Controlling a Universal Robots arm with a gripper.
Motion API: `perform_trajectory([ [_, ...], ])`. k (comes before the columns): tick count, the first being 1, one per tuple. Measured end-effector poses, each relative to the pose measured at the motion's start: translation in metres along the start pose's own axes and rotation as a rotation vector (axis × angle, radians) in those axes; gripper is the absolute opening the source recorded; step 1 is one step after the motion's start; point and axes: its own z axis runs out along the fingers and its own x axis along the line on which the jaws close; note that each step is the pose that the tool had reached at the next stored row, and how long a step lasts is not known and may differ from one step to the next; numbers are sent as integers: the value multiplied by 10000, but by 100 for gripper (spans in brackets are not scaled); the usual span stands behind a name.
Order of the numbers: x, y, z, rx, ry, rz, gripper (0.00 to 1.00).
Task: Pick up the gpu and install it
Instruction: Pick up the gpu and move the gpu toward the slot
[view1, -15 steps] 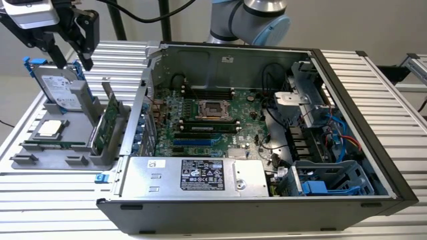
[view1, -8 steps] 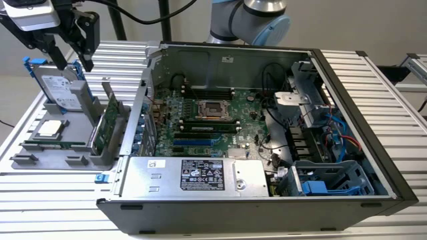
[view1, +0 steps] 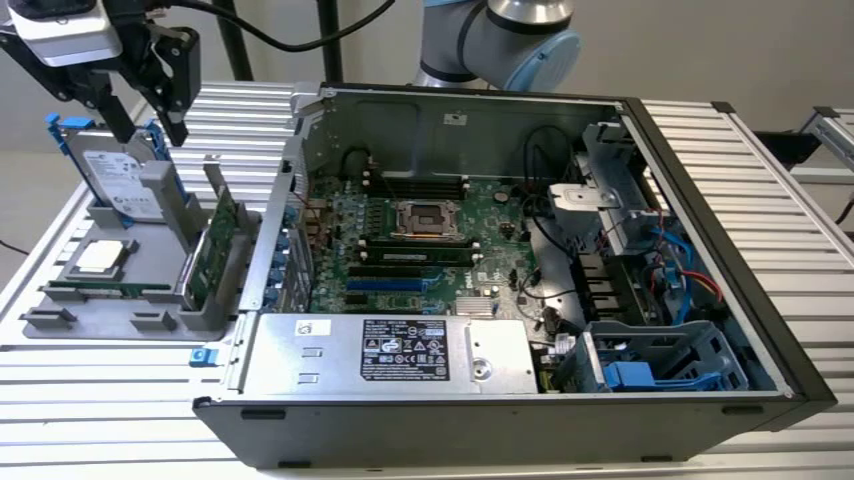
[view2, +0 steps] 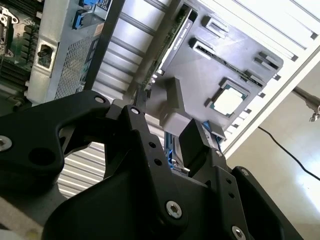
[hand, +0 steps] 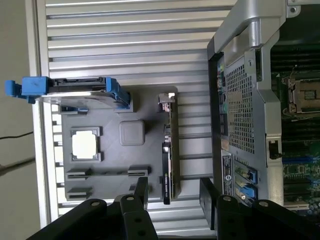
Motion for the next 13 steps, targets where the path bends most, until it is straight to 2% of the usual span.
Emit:
perform_trajectory([
  [13,0,-30,86,0,2,-13,100],
])
